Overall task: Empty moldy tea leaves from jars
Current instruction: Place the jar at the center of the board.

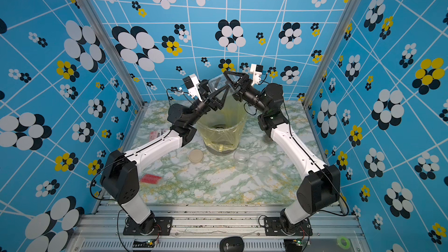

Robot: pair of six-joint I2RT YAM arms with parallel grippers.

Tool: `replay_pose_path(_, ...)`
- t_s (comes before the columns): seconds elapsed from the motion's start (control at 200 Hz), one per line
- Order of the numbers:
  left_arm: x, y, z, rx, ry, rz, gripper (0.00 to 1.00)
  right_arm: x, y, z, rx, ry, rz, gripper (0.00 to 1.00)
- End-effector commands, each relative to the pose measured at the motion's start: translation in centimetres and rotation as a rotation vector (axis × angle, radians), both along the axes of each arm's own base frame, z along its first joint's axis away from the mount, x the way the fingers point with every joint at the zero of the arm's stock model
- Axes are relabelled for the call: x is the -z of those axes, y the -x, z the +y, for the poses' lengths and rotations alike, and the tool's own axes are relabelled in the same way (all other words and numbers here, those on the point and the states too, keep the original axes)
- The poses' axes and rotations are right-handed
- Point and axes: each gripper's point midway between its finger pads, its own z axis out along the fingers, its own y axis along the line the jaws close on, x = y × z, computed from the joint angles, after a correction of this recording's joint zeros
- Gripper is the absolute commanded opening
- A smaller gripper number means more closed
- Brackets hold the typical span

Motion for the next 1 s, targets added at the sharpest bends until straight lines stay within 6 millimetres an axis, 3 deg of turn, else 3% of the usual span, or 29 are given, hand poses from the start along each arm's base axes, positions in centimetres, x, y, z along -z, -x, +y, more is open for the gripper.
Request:
replay_pose_path(0.0,-1.5,1.5,0.2,0.002,-0.031,-0.068,0.82,-2.1,1.7,-0.3,-0.014,0.036,-0.069,0.64)
replay_pose_path(0.085,-1.3,1.9,0.7,-0.012,-0.066,-0.062,1.00,-2.0,1.6,-1.0,0.000,0.059,-0.068,0.62)
replay_pose_path(0.34,-0.1,4.1,3.0,-0.109,-0.194,-0.034,0.99,-1.9,1.9,-2.3,0.010,0.149,-0.070,0.60)
replay_pose_path(0.44,0.5,4.5,5.1,-0.210,-0.258,0.036,0.99,-0.7,2.1,-2.4,0.023,0.228,-0.060,0.58)
replay_pose_path(0.46,0.5,4.8,5.6,-0.231,-0.263,0.041,0.99,-1.9,2.6,-2.5,0.031,0.232,-0.093,0.58)
replay_pose_path(0.51,0.5,5.4,7.1,-0.285,-0.269,0.058,0.99,-1.7,3.0,-2.3,0.038,0.275,-0.109,0.58)
replay_pose_path(0.73,-1.2,9.6,14.1,-0.510,-0.259,0.050,0.99,0.5,5.7,2.0,0.060,0.493,-0.221,0.57)
replay_pose_path(1.0,-2.8,17.3,24.7,-0.791,-0.225,0.077,0.99,5.2,8.1,10.6,-0.021,0.685,-0.339,0.57)
